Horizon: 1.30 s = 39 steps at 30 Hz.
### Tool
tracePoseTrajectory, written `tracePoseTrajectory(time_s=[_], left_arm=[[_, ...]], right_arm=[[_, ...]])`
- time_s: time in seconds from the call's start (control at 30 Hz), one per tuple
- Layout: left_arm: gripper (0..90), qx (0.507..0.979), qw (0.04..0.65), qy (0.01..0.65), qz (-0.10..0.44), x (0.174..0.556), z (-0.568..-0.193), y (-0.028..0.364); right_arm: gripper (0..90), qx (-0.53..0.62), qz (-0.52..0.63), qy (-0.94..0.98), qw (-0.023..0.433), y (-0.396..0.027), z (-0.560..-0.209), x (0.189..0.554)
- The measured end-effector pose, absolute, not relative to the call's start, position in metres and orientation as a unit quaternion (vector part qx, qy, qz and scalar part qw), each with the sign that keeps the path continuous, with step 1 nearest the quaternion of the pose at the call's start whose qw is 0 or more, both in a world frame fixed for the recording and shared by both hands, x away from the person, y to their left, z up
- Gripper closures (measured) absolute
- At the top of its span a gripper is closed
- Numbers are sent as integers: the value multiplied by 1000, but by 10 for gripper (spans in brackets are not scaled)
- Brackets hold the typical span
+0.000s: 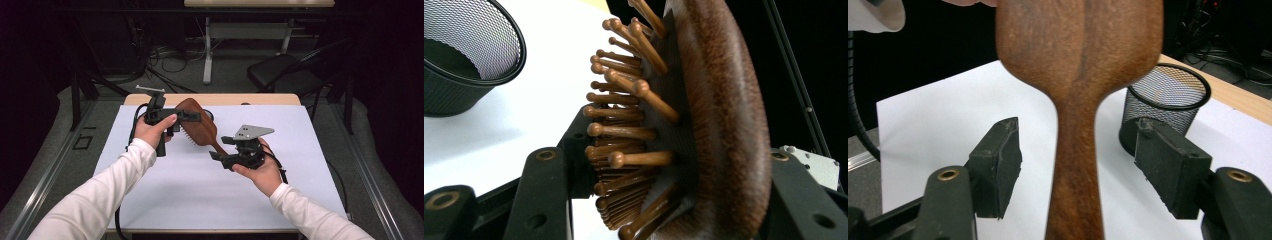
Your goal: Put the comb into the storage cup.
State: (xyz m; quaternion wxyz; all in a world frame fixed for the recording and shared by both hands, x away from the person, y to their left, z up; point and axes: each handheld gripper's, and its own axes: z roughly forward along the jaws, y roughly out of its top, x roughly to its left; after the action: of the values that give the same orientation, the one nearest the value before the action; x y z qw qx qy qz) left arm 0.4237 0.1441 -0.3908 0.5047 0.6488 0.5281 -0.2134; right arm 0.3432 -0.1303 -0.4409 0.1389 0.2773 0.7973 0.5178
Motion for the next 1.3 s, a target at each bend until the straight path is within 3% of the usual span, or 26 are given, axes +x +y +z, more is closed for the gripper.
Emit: tracePoseTrajectory(time_s=[0.07,0.13,0.17,0.4,0.43,0.5,0.63,0.77,1.3], left_arm=[[481,649,504,528,-213,423,-391,144],[481,650,504,527,-213,423,-390,145],[481,650,505,527,-213,423,-390,145],[481,647,507,529,-211,424,-390,147],[481,646,506,530,-211,424,-390,147],[481,645,507,530,-212,424,-390,147],[481,646,508,530,-209,425,-389,148],[481,646,508,531,-207,425,-388,150],[481,640,515,535,-198,426,-381,158]], right_arm=[[332,281,516,796,143,-132,-440,344],[292,285,516,794,147,-133,-440,345],[230,293,513,793,151,-134,-440,347],[122,302,503,793,163,-135,-440,348],[54,306,504,789,171,-135,-439,347],[5,308,499,792,170,-135,-438,347],[0,313,501,789,170,-136,-436,347],[0,310,478,791,225,-133,-436,339],[0,320,490,786,200,-136,-433,340]])
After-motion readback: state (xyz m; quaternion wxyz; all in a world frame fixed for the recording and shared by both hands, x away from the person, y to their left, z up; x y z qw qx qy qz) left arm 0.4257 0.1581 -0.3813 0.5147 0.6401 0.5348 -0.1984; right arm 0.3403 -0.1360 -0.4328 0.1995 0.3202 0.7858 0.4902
